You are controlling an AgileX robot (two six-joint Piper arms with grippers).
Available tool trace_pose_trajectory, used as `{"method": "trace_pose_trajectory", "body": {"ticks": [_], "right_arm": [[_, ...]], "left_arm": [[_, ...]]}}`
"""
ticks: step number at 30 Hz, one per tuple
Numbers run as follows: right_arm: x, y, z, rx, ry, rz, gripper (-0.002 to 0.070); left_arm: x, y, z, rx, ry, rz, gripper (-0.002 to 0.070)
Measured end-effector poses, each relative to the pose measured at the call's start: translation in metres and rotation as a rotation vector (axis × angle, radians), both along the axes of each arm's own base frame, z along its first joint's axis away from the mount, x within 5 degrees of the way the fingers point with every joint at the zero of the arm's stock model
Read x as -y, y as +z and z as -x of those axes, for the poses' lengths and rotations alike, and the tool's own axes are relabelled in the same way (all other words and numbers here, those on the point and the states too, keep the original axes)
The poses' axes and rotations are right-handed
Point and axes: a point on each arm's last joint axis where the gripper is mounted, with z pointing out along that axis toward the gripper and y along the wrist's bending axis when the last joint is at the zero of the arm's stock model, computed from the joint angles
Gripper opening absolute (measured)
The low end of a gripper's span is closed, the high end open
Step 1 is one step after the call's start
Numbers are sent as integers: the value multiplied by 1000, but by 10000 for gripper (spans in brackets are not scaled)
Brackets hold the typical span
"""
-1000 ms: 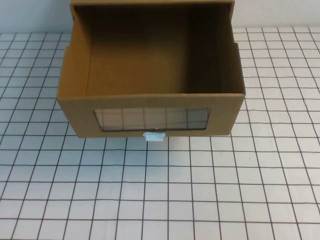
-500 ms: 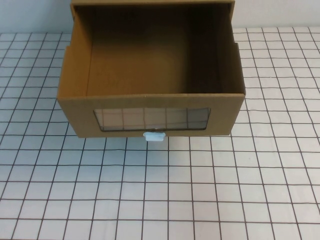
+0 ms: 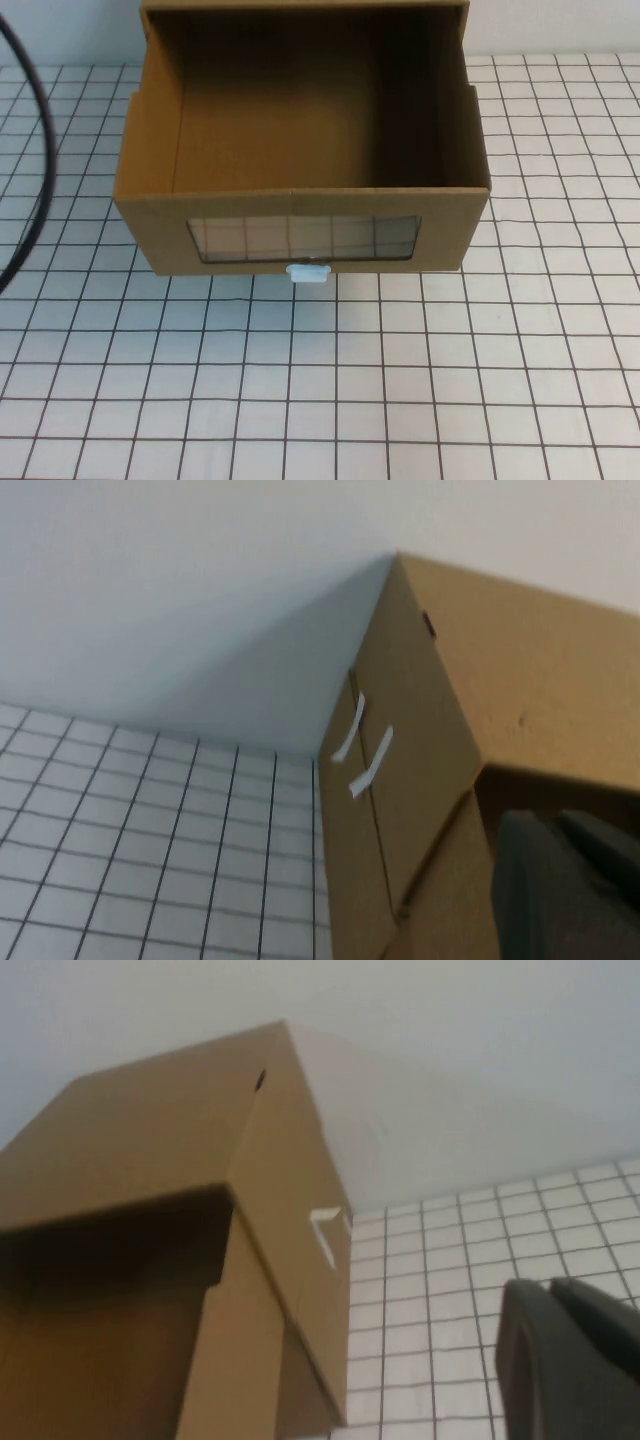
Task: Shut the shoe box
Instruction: Press the shoe box with left arm
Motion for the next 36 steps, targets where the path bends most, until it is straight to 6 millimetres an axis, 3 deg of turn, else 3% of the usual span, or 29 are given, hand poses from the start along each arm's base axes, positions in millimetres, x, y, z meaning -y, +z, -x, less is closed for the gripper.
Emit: {"method": "trace_pose_trajectory", "body": {"ticks": [7, 12, 20, 27, 33, 36], "right_arm": [[-20, -11, -6, -46, 232, 263, -13], [-43, -21, -9, -85, 503, 342, -13], [-86, -36, -20, -67, 1009, 314, -13], [-109, -49, -39, -87, 1130, 248, -13], [-137, -61, -42, -101, 1193, 236, -13], [-156, -68, -40, -112, 1223, 246, -13]], "left_arm": [[36, -14, -58, -165, -300, -124, -5], [62, 5, -98, -112, -553, -154, -5], [90, 22, -176, -75, -757, -145, -5], [109, -7, -239, -165, -852, -31, -5], [117, -35, -271, -326, -812, 169, -5], [119, -41, -278, -384, -781, 269, -5]]}}
